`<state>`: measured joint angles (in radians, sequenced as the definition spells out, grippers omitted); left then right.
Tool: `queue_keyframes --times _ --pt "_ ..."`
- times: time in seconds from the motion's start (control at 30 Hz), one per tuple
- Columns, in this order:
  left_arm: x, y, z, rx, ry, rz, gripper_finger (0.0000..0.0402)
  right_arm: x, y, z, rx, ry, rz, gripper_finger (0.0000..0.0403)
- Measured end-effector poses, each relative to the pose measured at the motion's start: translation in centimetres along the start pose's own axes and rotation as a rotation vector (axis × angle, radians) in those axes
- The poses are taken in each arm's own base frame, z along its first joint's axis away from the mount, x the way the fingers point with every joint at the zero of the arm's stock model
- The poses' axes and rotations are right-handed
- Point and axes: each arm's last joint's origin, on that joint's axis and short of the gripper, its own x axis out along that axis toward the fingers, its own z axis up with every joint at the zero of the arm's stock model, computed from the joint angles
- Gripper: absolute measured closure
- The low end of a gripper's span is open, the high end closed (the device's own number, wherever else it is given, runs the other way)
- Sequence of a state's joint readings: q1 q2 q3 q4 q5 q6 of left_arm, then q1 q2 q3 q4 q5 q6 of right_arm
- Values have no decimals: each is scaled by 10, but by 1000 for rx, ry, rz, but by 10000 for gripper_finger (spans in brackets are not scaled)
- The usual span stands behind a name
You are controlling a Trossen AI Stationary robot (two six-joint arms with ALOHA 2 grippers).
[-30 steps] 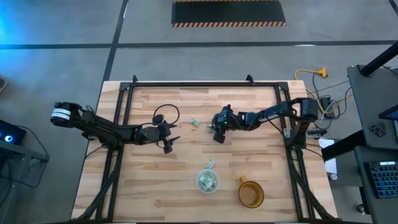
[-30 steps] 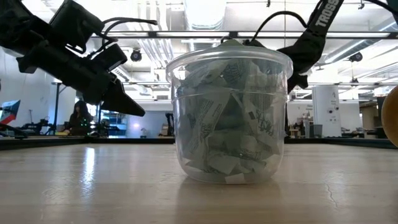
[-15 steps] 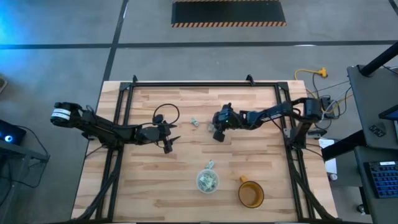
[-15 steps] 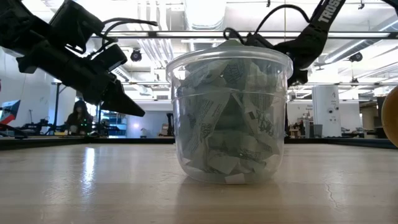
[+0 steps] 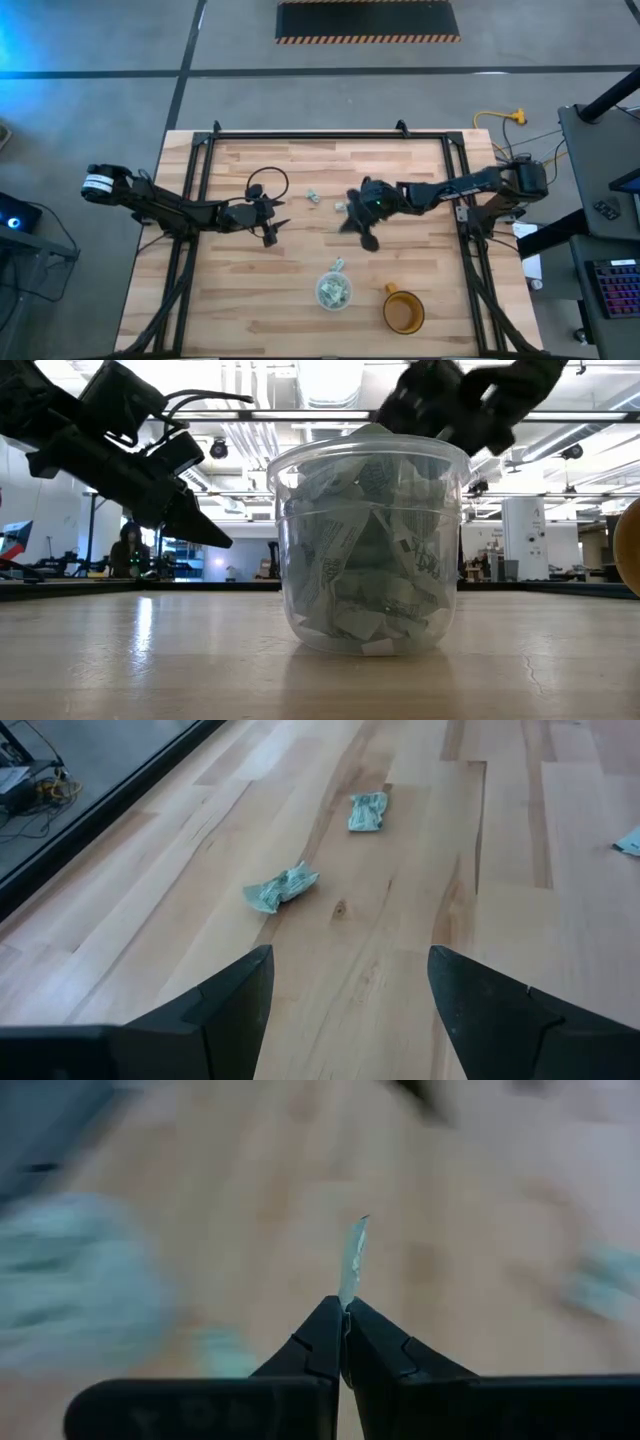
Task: Pick and place Stevia / Truvia into bins
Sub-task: Put the stevia packet into the transparent bin
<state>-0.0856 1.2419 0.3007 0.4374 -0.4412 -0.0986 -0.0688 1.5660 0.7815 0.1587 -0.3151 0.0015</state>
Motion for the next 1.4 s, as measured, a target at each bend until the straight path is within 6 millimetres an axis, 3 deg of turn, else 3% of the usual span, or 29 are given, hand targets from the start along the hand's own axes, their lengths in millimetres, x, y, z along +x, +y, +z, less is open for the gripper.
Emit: queue_keyframes --times 0.13,0.4,0.73,0.97,1.17,1.4 --pt "0 0 0 1 0 0 153 -3 31 6 -49 -16 172 394" --pt "0 0 1 -4 -14 -1 153 8 75 4 -110 -27 298 394" --pt "0 -1 3 -15 -34 -20 153 36 96 12 -72 -24 356 394" --pt "0 -1 4 -19 -42 -21 153 58 109 21 -49 149 326 394" --pt "0 -1 4 -20 -44 -22 153 62 123 37 -51 319 210 394" --pt "-1 0 1 -14 -33 -23 153 74 133 51 -55 401 194 394"
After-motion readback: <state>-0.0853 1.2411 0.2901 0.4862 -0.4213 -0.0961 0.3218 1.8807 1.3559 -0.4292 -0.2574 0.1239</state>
